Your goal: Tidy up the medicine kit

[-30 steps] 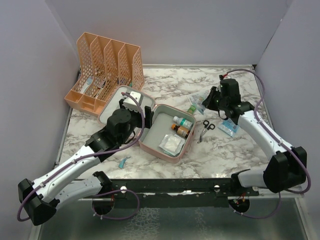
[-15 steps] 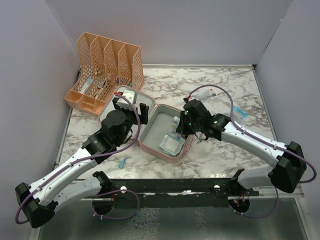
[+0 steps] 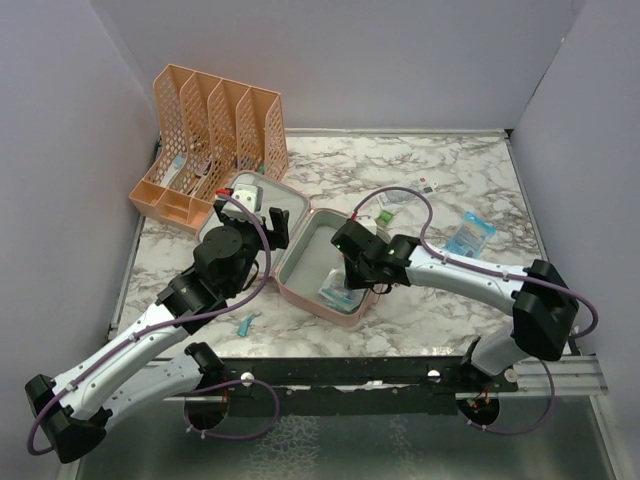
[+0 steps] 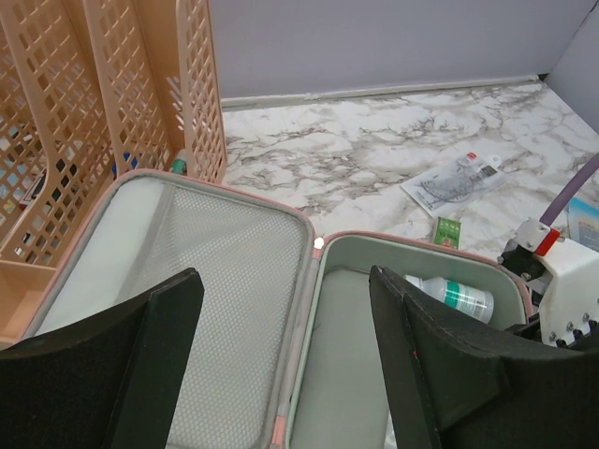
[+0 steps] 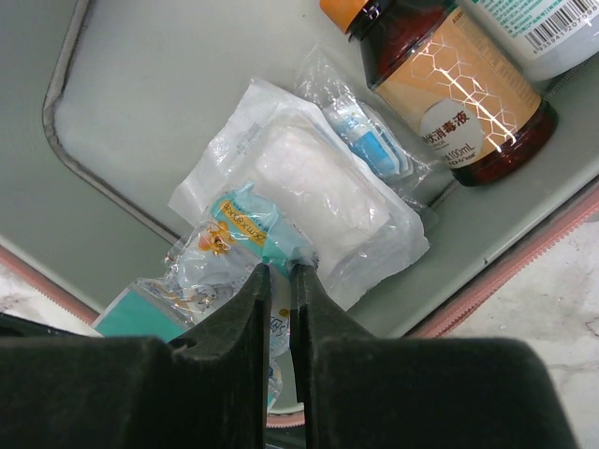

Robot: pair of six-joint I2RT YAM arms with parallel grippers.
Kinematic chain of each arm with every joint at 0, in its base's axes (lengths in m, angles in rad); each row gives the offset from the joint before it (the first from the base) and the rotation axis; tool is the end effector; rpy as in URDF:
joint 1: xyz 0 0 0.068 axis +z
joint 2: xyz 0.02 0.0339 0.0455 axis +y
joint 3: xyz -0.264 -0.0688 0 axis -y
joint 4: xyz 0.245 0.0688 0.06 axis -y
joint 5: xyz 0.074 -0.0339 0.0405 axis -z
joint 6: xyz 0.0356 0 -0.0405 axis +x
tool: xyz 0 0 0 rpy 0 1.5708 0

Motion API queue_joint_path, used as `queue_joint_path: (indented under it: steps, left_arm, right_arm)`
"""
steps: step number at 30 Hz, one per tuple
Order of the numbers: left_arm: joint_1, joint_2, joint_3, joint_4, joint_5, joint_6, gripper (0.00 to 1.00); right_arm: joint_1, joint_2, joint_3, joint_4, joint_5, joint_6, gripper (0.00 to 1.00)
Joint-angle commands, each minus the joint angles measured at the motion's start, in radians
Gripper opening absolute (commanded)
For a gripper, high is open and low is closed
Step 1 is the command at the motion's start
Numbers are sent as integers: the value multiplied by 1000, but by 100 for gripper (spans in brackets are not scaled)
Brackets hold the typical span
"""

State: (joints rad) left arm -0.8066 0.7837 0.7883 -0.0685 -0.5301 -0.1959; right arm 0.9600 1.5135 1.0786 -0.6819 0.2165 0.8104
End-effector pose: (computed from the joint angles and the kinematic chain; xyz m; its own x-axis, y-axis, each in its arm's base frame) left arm 0.1391 -0.1191 0.3543 -0.0966 -0.1419 -0.9852 0.2599 0.9519 -0.1626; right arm 0.1784 0.2414 0.2305 -0.8958 -0.0456 -0.4421 -0.1407 0.9727 0.1847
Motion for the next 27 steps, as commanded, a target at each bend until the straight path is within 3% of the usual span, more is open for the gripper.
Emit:
queue_joint_path:
  steps: [1,9,16,27]
  left_arm:
    - [-1,-15,-12,20,-31,-10,75]
    - [-2,-7,-11,14,-31,-12,75]
    - [-2,4,-10,10,-31,-18,75]
    - [-2,13,-9,8,-30,-20,75]
  right_arm:
    - [26,41,59,-37,104,63,1]
    - [48,83,73,-139,203,149,1]
    - [52,101,25,-142,200,166,2]
    - [65,172,67,-170,197,154,22]
